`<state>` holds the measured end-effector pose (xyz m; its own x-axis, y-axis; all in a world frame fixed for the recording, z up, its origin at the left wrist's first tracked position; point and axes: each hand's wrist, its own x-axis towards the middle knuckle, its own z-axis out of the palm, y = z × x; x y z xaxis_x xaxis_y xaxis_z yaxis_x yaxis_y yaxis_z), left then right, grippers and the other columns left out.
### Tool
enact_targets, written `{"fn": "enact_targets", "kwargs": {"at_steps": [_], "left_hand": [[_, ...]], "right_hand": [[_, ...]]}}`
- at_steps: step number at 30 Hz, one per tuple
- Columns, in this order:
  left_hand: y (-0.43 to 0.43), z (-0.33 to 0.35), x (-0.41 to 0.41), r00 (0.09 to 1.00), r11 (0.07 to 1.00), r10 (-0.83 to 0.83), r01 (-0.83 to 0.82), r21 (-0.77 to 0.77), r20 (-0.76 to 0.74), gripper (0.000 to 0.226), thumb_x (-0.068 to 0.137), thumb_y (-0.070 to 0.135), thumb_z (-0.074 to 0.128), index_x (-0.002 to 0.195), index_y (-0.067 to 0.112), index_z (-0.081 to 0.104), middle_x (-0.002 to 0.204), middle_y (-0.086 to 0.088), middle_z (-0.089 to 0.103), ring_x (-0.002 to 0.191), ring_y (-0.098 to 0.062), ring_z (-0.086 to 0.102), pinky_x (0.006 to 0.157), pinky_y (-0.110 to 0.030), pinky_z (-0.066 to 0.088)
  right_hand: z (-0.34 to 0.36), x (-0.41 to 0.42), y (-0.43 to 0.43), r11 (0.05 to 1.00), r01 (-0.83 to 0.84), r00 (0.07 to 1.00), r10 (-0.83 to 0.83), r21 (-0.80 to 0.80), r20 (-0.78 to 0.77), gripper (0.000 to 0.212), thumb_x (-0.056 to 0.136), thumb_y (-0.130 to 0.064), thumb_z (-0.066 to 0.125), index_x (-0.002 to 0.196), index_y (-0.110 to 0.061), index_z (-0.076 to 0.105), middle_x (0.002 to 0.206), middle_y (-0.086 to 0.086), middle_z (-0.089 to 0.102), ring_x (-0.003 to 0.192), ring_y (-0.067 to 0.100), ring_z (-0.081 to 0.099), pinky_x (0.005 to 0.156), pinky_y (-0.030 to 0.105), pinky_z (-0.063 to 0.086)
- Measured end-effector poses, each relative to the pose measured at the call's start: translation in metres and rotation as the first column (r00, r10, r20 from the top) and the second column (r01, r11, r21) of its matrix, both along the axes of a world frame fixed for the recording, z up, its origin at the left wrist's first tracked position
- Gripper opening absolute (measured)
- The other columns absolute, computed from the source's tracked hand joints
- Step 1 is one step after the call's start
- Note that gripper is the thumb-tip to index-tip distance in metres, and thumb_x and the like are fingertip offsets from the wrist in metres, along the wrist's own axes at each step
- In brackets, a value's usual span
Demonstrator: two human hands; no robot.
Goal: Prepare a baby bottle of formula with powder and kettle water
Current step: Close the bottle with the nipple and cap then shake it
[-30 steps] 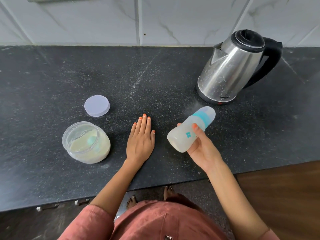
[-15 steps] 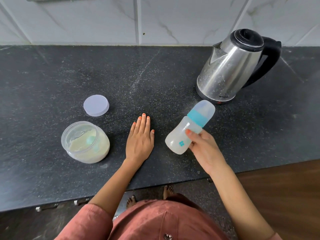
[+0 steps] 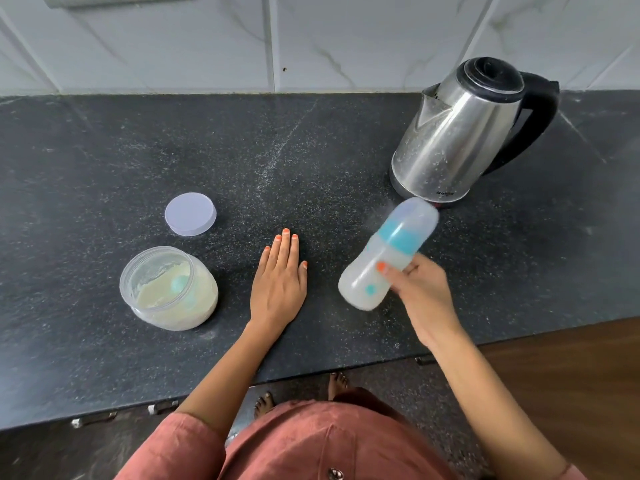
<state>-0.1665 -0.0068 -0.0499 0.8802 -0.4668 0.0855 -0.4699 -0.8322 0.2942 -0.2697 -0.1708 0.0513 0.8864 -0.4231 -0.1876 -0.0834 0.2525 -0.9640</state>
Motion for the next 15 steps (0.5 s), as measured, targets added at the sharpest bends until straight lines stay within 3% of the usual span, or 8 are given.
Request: {"fn": "enact_targets", "kwargs": {"at_steps": [2,3,8,10,13,15], "left_hand": [[-0.002,0.001,0.0,1.0,1.0,-0.002,0.002,-0.018,-0.006,0.052,0.101,0.027,0.025,0.147,0.007,0.013,0.156,-0.01,0.011,0.145,-0.022,0.009,0.115,-0.031,-0.001],[-0.002,0.001,-0.001,1.0,1.0,-0.002,0.002,-0.015,-0.007,0.052,0.101,0.027,0.025,0.147,0.007,0.013,0.156,-0.01,0.011,0.145,-0.022,0.008,0.115,-0.031,-0.001],[0.001,-0.001,-0.002,1.0,1.0,0.008,-0.008,0.008,-0.007,0.052,0.101,0.029,0.023,0.147,0.008,0.01,0.157,-0.008,0.008,0.145,-0.02,0.006,0.115,-0.029,-0.003],[-0.002,0.001,0.0,1.0,1.0,-0.005,0.005,0.003,0.001,0.052,0.101,0.028,0.023,0.147,0.008,0.011,0.156,-0.009,0.009,0.145,-0.021,0.007,0.115,-0.03,-0.003],[-0.002,0.0,-0.002,1.0,1.0,-0.001,0.001,0.004,0.001,0.052,0.101,0.028,0.024,0.147,0.007,0.012,0.156,-0.009,0.01,0.145,-0.021,0.008,0.115,-0.03,-0.001],[0.0,-0.002,-0.003,1.0,1.0,0.008,-0.008,0.006,-0.005,0.052,0.101,0.028,0.025,0.147,0.007,0.013,0.156,-0.01,0.011,0.145,-0.022,0.009,0.115,-0.03,-0.002]], "right_hand": [[0.005,0.008,-0.009,0.967,0.157,0.981,-0.176,0.2,0.081,0.036,0.062,-0.021,0.07,0.098,-0.02,0.064,0.095,-0.006,0.072,0.095,0.009,0.066,0.081,0.025,0.055],[0.006,0.01,-0.01,0.958,0.177,0.975,-0.202,0.226,0.091,0.037,0.063,-0.022,0.069,0.1,-0.02,0.063,0.098,-0.005,0.071,0.098,0.011,0.065,0.084,0.027,0.054],[0.0,0.0,0.013,0.993,-0.116,0.99,0.113,-0.03,-0.081,0.036,0.053,-0.017,0.075,0.088,-0.017,0.067,0.08,-0.007,0.074,0.08,0.007,0.068,0.071,0.02,0.055],[0.004,0.005,0.006,0.995,-0.009,1.0,0.011,0.099,-0.015,0.034,0.057,-0.02,0.073,0.09,-0.017,0.067,0.084,-0.005,0.074,0.083,0.008,0.068,0.071,0.022,0.055],[0.007,0.016,0.001,0.895,0.17,0.973,-0.217,0.412,0.072,0.026,0.072,-0.02,0.063,0.098,-0.018,0.062,0.09,-0.006,0.074,0.088,0.008,0.068,0.074,0.023,0.056],[0.001,0.014,0.01,0.917,0.114,0.99,-0.138,0.381,0.035,0.026,0.069,-0.02,0.063,0.095,-0.017,0.063,0.087,-0.005,0.074,0.085,0.009,0.069,0.073,0.023,0.056]]}}
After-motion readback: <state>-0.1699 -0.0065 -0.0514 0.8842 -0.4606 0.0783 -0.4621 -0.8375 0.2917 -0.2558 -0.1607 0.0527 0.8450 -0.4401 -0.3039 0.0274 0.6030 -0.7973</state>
